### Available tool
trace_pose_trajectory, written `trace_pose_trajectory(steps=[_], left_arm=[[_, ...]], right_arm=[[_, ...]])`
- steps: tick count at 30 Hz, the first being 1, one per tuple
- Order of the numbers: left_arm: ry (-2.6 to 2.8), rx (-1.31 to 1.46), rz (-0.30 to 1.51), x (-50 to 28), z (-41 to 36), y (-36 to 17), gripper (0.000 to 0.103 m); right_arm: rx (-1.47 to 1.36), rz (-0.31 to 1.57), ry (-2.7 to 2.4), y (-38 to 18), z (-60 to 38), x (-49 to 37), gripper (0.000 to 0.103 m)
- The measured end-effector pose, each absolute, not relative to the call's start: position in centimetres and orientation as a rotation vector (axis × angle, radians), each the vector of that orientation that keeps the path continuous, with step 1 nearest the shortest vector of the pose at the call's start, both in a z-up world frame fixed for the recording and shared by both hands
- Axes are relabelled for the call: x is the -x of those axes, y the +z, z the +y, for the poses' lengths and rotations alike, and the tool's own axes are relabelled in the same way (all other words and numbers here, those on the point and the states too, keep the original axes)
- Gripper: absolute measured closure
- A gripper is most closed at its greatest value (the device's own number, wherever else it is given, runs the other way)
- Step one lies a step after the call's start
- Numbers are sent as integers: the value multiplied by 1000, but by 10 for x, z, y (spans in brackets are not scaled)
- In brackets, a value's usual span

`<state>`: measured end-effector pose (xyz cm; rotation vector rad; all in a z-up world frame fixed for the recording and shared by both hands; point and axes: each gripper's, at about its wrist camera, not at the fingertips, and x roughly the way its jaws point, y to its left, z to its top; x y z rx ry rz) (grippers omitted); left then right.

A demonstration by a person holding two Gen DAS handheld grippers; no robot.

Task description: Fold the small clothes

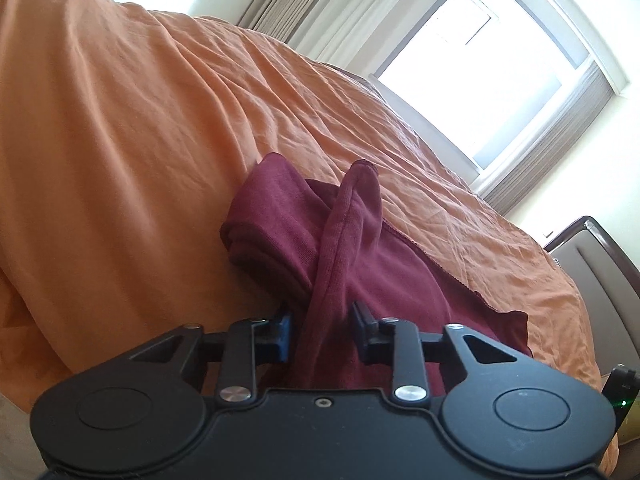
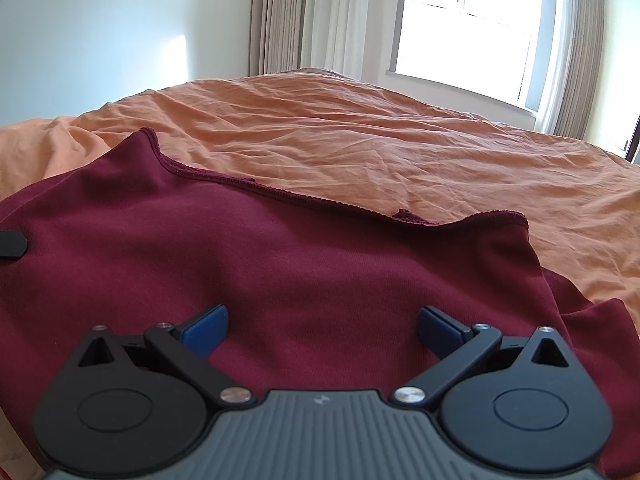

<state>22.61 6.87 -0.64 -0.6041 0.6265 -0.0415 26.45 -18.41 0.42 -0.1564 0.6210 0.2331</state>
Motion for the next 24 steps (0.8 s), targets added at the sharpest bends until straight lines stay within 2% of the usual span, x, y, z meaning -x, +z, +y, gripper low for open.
trace_pose_trajectory(steps=[2,5,7,8,9,12,19,24], left_arm=[[-39,569,617,-226,64,-3,76],[-29,576,631,-229,65,-7,63],[-28,611,629,-231,69,-10,62],[-26,618,627,-232,70,-10,64],[-23,622,625,-232,70,-10,73],[-23,596,612,-232,65,-4,86],[-101,421,547,-242,34,41,89],[-254,227,502,-262,-21,86,90]], right_arm=[[154,617,233,4,-184,-264,0],[146,614,235,3,-186,-263,0],[142,611,236,4,-186,-263,0],[140,609,237,4,-187,-262,0],[136,606,238,4,-187,-262,0],[126,590,231,5,-190,-258,0],[147,493,178,5,-209,-231,0],[141,391,113,10,-243,-195,0]])
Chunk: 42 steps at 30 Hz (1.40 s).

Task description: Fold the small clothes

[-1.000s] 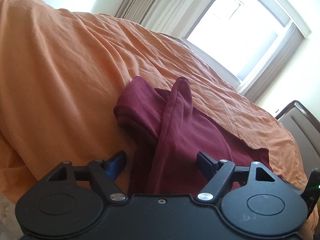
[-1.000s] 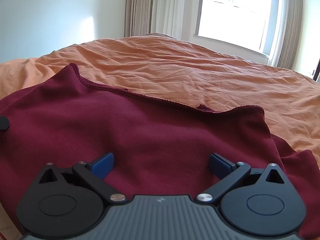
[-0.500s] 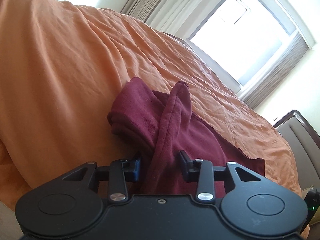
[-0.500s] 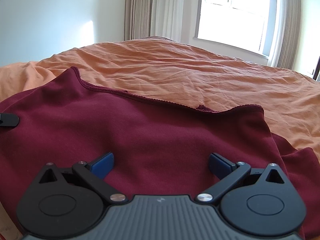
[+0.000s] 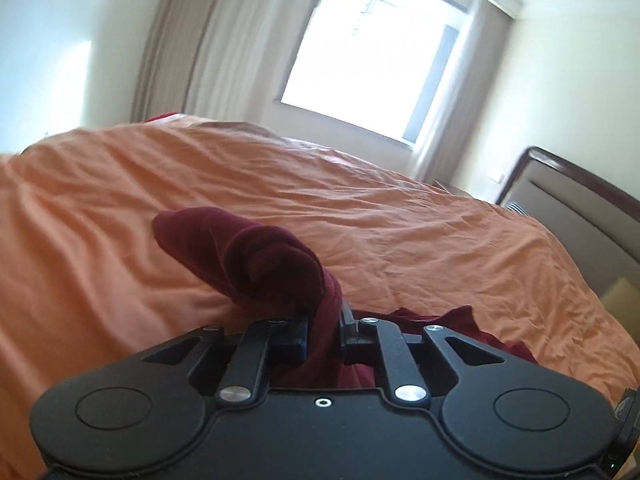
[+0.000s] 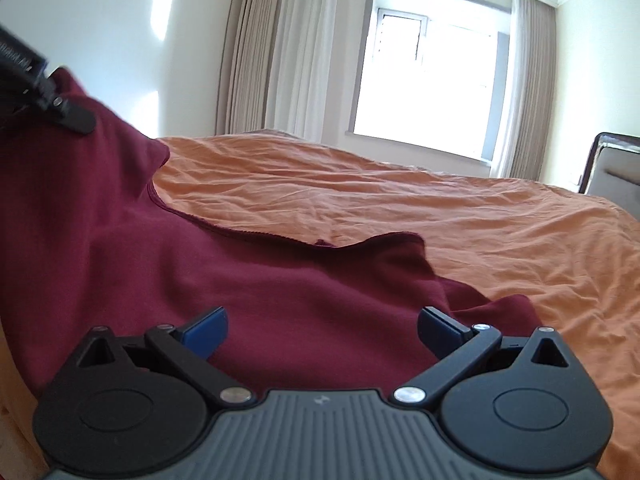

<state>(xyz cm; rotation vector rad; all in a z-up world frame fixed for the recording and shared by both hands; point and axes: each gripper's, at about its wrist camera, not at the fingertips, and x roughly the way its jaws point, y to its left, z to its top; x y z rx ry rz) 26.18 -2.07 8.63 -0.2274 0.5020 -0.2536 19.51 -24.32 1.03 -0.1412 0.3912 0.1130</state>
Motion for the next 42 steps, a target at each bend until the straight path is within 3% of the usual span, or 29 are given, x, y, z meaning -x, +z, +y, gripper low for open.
trace_pose_trajectory(steps=[7,11,16,19,21,25,27,30,33,42], left_arm=[[-586,-50,482,-275,-154,116,90],[-728,-112,530,-273,-218,88,89],[-762,-30,665,-277,-240,39,86],[-778,35,698,-273,-231,26,74],[-815,101,728,-272,-225,24,57],[-827,175,732,-267,-214,26,38],[-793,169,706,-263,-207,33,20],[-701,147,660,-257,-191,43,5],[-566,137,625,-256,-168,48,1],[-249,286,689,-260,-88,14,1]], right_arm=[[161,340,-22,14,-304,-144,0],[187,358,-82,10,-331,-123,0],[136,365,-73,1,-351,-105,0],[115,367,-70,-5,-353,-97,0],[97,375,-73,-8,-354,-96,0],[42,380,-85,-10,-353,-86,0],[17,364,-80,-7,-353,-82,0],[-32,327,-70,0,-352,-80,0],[-113,307,-27,8,-351,-82,0],[-411,302,197,20,-341,-84,0]])
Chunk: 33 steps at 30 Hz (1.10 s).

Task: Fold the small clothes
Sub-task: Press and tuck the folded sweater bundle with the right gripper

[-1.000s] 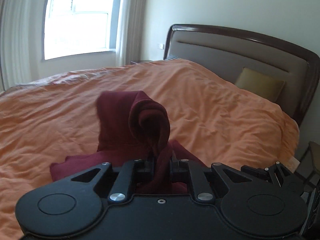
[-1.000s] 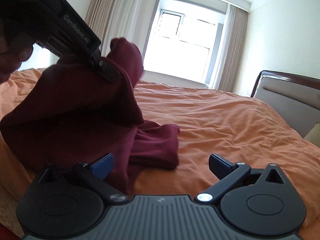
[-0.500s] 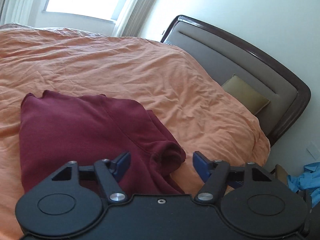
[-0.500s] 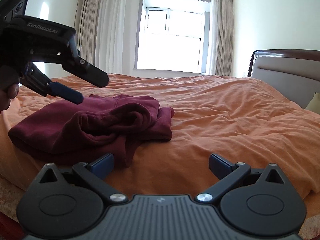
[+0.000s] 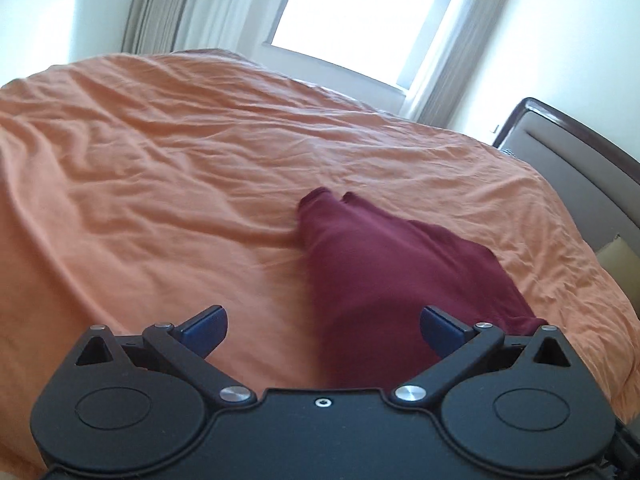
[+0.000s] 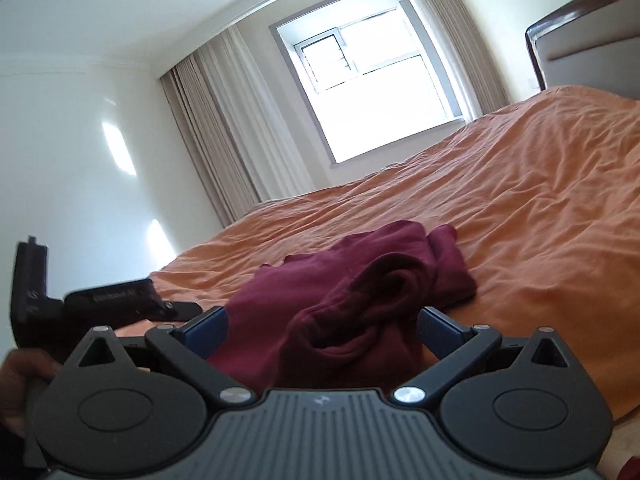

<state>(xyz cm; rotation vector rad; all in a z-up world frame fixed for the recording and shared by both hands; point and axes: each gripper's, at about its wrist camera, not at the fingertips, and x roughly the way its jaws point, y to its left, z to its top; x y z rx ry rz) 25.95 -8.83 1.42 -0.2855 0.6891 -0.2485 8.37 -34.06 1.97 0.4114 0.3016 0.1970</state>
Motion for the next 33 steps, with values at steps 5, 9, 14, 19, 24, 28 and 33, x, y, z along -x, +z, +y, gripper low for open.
trace_pose_trajectory(steps=[5,9,14,19,24,28,33], left_arm=[[-253,291,724,-255,-83,-6,1],[-256,265,722,-254,-92,-4,1],[-223,294,759,-256,-99,-3,1],[-223,337,770,-256,-99,-1,1],[-247,334,765,-254,-101,2,1],[-262,327,779,-257,-105,-4,1],[-260,278,781,-257,-111,-10,1]], right_arm=[[-413,388,218,16,-328,-86,17],[-488,453,223,6,-325,-105,21],[-640,442,157,4,-333,-133,25],[-598,446,26,4,-330,-146,85],[-456,340,-38,19,-332,-129,89],[-460,403,-52,5,-341,-130,88],[-503,399,-19,-4,-348,-122,60]])
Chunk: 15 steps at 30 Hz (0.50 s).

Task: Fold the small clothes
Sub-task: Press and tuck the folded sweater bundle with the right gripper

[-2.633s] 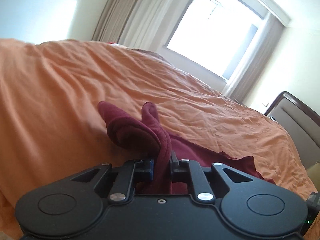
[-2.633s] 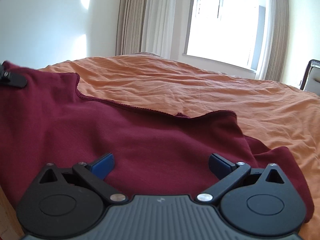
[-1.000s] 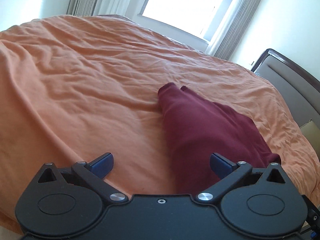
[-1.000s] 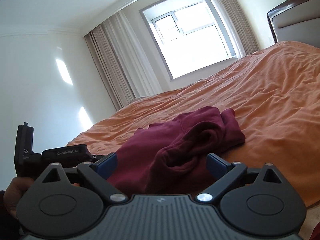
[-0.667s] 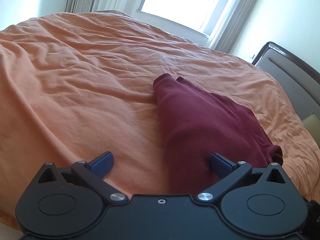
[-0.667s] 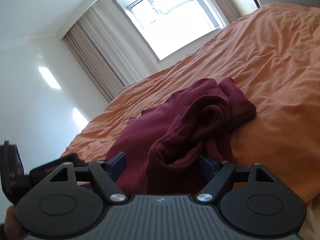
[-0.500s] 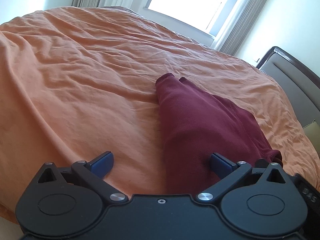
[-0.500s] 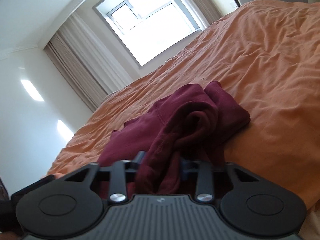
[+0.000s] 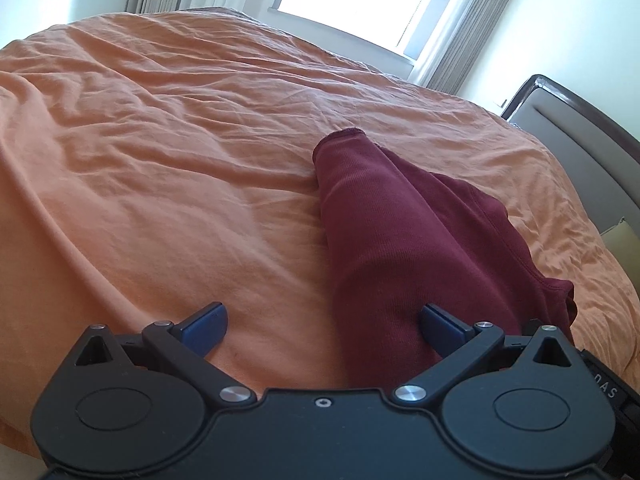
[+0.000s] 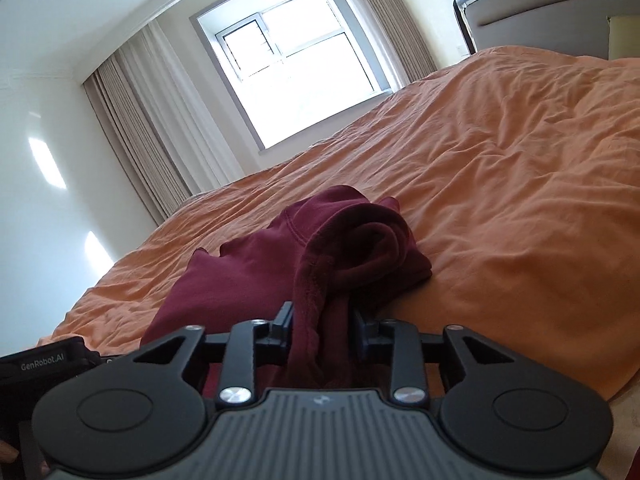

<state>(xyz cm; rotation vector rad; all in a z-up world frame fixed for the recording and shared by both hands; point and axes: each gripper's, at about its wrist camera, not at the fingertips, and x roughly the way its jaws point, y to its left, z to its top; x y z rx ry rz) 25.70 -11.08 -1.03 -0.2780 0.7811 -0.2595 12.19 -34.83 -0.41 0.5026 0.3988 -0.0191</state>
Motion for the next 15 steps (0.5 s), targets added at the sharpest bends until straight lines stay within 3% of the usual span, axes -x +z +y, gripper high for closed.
trace_pose_trajectory(steps=[2,7,15], left_arm=[[-257,273,781,-257,-112,-10,1],[-256,266,782,-258,-112,-11,1],[-254,259,782,-258,-115,-11,1]], right_arm=[[-497,394,-23,-4,-354,-118,41],[-445,350,-99,2,-367,-106,16],[-418,391,-68,15,-387,-153,18]])
